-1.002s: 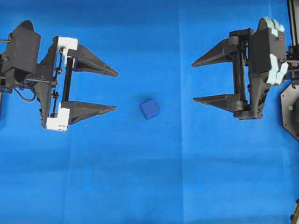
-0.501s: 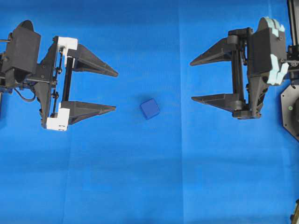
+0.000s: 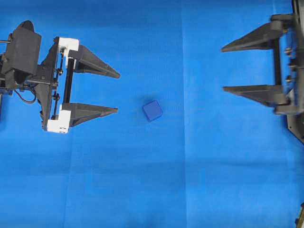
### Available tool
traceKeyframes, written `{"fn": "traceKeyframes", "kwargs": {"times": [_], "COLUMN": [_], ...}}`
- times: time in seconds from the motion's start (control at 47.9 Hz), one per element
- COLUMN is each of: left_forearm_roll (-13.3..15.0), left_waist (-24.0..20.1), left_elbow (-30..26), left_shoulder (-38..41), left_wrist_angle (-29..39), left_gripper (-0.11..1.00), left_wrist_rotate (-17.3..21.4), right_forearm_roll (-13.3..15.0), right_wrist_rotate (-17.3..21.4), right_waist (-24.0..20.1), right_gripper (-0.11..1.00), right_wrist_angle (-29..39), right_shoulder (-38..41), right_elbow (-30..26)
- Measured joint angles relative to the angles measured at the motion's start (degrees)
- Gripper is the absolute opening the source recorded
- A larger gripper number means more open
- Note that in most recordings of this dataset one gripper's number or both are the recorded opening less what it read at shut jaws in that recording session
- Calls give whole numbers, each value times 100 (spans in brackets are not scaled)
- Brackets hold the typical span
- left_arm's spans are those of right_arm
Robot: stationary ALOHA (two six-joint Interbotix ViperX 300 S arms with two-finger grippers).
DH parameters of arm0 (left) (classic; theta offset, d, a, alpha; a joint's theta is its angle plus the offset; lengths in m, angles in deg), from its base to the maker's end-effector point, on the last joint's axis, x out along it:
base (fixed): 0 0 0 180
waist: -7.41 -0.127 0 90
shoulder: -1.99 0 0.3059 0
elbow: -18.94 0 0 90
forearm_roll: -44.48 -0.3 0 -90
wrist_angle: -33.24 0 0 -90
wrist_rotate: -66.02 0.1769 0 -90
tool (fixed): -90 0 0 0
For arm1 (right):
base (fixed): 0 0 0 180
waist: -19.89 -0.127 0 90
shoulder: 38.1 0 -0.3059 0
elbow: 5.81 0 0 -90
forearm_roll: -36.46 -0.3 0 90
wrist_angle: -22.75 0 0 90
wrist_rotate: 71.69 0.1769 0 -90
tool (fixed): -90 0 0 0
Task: Handover the blue block to the right arm after grasping it with the left arm, then place it in the designated position.
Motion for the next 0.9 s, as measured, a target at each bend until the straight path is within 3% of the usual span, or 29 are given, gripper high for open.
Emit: {"fn": "traceKeyframes", "kwargs": {"times": [0.271,0.897], "left_forearm_roll": [0,0], "left_waist": [0,0], "left_elbow": [0,0], "left_shoulder": [9,9], "left_wrist_angle": [0,0], "left_gripper": [93,93], "left_wrist_rotate": [-9,-9], "right_forearm_roll": [114,114], "right_wrist_rotate": [0,26], "right_waist": [0,9], "right_gripper": [78,78], "right_wrist_angle": [-70,-132], "right_shoulder": [-580,-510], "right_elbow": [369,448]}}
